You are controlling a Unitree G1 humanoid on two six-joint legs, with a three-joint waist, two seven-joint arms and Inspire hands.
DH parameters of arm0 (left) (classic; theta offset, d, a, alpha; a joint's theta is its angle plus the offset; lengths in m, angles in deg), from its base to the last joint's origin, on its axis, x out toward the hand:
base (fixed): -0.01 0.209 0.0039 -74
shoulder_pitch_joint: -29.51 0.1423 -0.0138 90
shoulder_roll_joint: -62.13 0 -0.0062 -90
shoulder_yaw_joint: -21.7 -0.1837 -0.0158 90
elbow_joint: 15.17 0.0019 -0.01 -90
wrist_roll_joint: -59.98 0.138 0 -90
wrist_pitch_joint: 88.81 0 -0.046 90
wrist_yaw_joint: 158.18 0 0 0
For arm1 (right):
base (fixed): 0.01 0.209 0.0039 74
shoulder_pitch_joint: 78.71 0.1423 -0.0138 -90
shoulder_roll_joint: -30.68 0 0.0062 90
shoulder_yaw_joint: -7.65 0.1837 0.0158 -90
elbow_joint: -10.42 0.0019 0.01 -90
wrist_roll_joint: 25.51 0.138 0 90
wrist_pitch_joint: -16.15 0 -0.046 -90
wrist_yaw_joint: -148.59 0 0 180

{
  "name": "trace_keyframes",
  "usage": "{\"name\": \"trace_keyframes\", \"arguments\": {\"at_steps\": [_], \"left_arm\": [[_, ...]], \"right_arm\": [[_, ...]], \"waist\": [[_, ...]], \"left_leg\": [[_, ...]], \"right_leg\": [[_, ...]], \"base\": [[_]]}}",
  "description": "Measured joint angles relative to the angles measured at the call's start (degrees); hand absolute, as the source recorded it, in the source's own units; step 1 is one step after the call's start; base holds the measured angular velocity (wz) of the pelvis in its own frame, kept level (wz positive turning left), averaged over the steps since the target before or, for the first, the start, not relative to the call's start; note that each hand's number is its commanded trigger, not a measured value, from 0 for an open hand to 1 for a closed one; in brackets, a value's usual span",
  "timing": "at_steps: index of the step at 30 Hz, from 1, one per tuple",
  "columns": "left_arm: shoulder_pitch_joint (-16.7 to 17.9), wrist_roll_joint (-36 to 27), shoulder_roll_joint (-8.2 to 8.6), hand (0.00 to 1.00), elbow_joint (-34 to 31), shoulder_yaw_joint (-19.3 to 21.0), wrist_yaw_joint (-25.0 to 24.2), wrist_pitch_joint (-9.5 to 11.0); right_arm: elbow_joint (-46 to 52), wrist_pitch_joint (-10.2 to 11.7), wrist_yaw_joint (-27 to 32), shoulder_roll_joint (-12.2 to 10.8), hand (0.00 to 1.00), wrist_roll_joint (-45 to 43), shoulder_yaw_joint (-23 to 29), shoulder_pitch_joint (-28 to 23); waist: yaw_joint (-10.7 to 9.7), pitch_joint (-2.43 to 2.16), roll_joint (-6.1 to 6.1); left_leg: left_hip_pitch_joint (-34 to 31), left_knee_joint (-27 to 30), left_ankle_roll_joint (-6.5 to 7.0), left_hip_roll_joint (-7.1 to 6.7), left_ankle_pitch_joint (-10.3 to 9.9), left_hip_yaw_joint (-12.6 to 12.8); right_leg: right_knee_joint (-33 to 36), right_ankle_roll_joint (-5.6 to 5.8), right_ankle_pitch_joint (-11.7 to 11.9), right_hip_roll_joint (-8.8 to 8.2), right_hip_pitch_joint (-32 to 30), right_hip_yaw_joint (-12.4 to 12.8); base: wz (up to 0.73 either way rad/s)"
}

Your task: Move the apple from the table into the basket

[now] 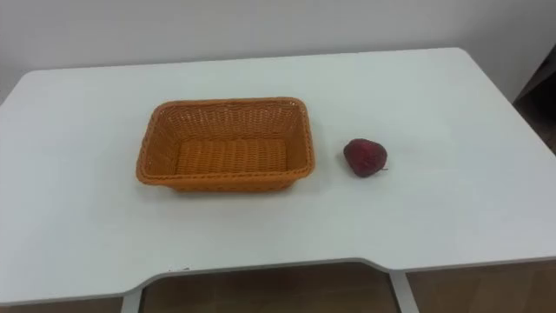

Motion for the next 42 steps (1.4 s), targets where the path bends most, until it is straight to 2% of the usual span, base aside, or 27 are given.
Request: {"name": "trace_keyframes", "arguments": {"at_steps": [9,11,12,13,14,16,17,18,19,21,22,23,24,26,29,31,35,37,38,42], "left_arm": [[0.43,0.03,0.02,0.0,-0.02,0.07,0.1,0.0],[0.0,0.02,0.01,0.0,-0.08,0.16,0.45,0.15],[-0.08,0.0,0.0,0.0,0.03,0.15,0.75,0.32],[-0.13,-0.03,-0.04,0.0,0.46,0.16,1.45,0.76],[-0.16,-0.06,-0.05,0.0,0.98,0.19,1.73,1.13],[0.14,-0.05,-0.04,0.0,0.82,0.33,1.78,1.53],[0.38,0.03,0.09,0.0,0.59,1.3,1.88,1.87],[1.21,0.06,0.24,0.0,-0.16,2.76,1.95,2.23],[1.97,0.05,0.24,0.0,-0.67,3.69,1.95,2.66],[3.25,-0.1,-0.18,0.0,-2.46,7.33,2.77,3.84],[3.25,-0.11,-0.4,0.0,-2.71,8.26,3.01,4.2],[3.24,-0.09,-1.1,0.0,-3.17,9.34,3.45,4.74],[3.28,-0.12,-1.77,0.0,-3.49,9.89,4.36,5.45],[3.27,-0.08,-2.29,0.0,-3.52,10.47,5.67,6.31],[3.66,0.02,-2.35,0.0,-3.54,10.51,6.75,6.53],[3.93,-0.01,-2.28,0.0,-3.54,10.81,6.8,6.58],[4.13,-0.31,-2.24,0.0,-3.53,10.71,7.01,6.61],[3.83,-0.34,-2.26,0.0,-3.56,10.71,7.1,7.01],[3.72,-0.35,-2.26,0.0,-3.64,10.67,7.51,7.63],[4.03,-0.41,-2.26,0.0,-4.74,9.71,7.82,7.88]], "right_arm": [[-0.05,0.7,1.39,-0.02,0.0,2.6,0.05,-0.04],[-0.29,0.65,3.07,-0.02,0.0,7.43,0.12,-0.15],[-0.46,0.64,3.74,-0.01,0.0,9.24,0.15,-0.19],[-0.53,0.65,5.08,-0.01,0.0,12.69,0.71,-0.55],[-0.52,0.65,6.43,0.02,0.0,16.38,1.5,-1.28],[-0.45,0.42,8.22,0.09,0.0,23.25,4.28,-2.12],[-0.43,0.05,9.68,0.14,0.0,27.63,7.04,-2.6],[0.32,0.09,11.93,0.34,0.0,34.4,12.34,-2.74],[1.73,0.22,12.95,0.47,0.0,38.19,15.5,-2.74],[8.75,3.25,16.5,0.59,0.0,53.53,24.42,-2.56],[10.27,4.19,17.37,0.59,0.0,57.61,26.19,-2.2],[13.21,6.12,19.13,0.61,0.0,65.08,28.63,-1.34],[15.11,8.15,20.73,0.64,0.0,71.02,30.15,-0.02],[19.03,9.65,23.37,0.61,0.0,76.04,32.33,1.26],[24.27,12.53,27.01,0.72,0.0,78.34,33.32,1.71],[26.74,12.82,29.6,0.69,0.0,78.47,34.83,1.76],[35.95,16.25,38.05,0.79,0.0,77.23,35.04,1.64],[41.74,16.95,41.76,0.79,0.0,73.67,34.96,1.64],[45.73,17.68,43.77,0.8,0.0,70.99,34.87,1.64],[55.58,20.25,49.76,1.33,0.0,64.59,33.68,1.57]], "waist": [[0.17,0.11,-0.18],[0.13,0.27,-0.38],[0.15,0.41,-0.44],[0.13,0.74,-0.56],[0.09,0.77,-0.57],[-0.18,0.72,-0.83],[-0.17,0.89,-0.73],[-0.32,0.87,-0.51],[-0.73,0.86,-0.47],[-2.44,0.83,-0.49],[-2.6,0.79,-0.52],[-2.75,0.72,-0.48],[-2.97,0.42,-0.62],[-3.32,-0.06,-0.82],[-3.28,-0.5,-0.69],[-3.3,-0.61,-0.83],[-3.3,-0.43,-0.18],[-3.4,-0.39,0.08],[-3.36,-0.22,0.21],[-3.08,-0.25,0.24]], "left_leg": [[0.14,-0.02,0.0,0.0,0.0,0.04],[0.27,0.0,0.0,0.0,0.0,0.06],[0.31,-0.01,0.0,0.01,0.0,0.06],[0.45,-0.02,0.0,0.05,0.0,0.15],[0.47,-0.13,-0.01,0.08,-0.01,0.28],[0.59,-0.41,-0.02,0.12,-0.01,0.5],[0.88,-0.74,-0.02,0.21,0.0,1.06],[0.96,-0.95,-0.02,0.25,0.0,1.68],[0.96,-0.96,-0.02,0.25,-0.01,1.85],[0.94,-1.03,0.01,0.14,-0.02,2.11],[0.96,-1.01,0.02,0.13,-0.02,2.3],[0.97,-0.99,0.03,0.15,-0.03,2.67],[0.96,-0.92,0.03,0.15,-0.02,2.85],[0.88,-0.93,0.02,0.03,-0.02,2.9],[1.06,-0.93,0.02,0.0,-0.02,2.94],[1.13,-0.98,0.02,0.02,-0.02,2.94],[0.63,-0.33,0.02,0.03,-0.02,3.03],[0.11,-0.07,0.02,0.03,-0.02,3.01],[-0.26,0.08,0.02,0.04,-0.02,3.02],[-1.42,0.11,0.04,0.04,0.04,2.86]], "right_leg": [[-0.01,0.0,0.01,0.01,0.13,0.07],[-0.03,0.0,0.0,0.02,0.26,0.11],[-0.01,0.0,0.0,0.03,0.29,0.1],[0.04,0.0,0.0,0.06,0.37,0.18],[0.02,0.0,0.0,0.08,0.36,0.25],[0.11,0.0,0.0,0.09,0.26,0.42],[0.21,0.0,0.0,0.16,0.23,0.91],[0.54,-0.01,0.01,0.24,-0.1,1.65],[0.68,-0.01,0.0,0.23,-0.27,1.68],[0.72,0.04,-0.01,0.11,-0.41,1.69],[0.69,0.06,0.0,0.1,-0.41,1.7],[0.64,0.07,0.0,0.14,-0.55,1.89],[0.58,0.06,0.01,0.21,-0.73,1.99],[0.87,0.05,0.01,0.25,-0.8,2.05],[0.88,0.06,0.03,0.34,-0.54,2.2],[0.88,0.06,0.03,0.38,-0.32,2.4],[1.06,0.04,0.04,0.31,-0.57,2.32],[1.42,0.05,0.04,0.31,-1.15,2.26],[1.86,0.05,0.03,0.33,-1.67,2.27],[1.96,0.06,0.03,0.36,-3.05,2.38]], "base": [[0.0],[0.0],[0.0],[0.0],[0.0],[-0.09],[-0.28],[-0.32],[-0.24],[-0.05],[-0.05],[-0.06],[-0.06],[0.0],[0.0],[0.0],[0.0],[0.0],[0.0],[0.0]]}}
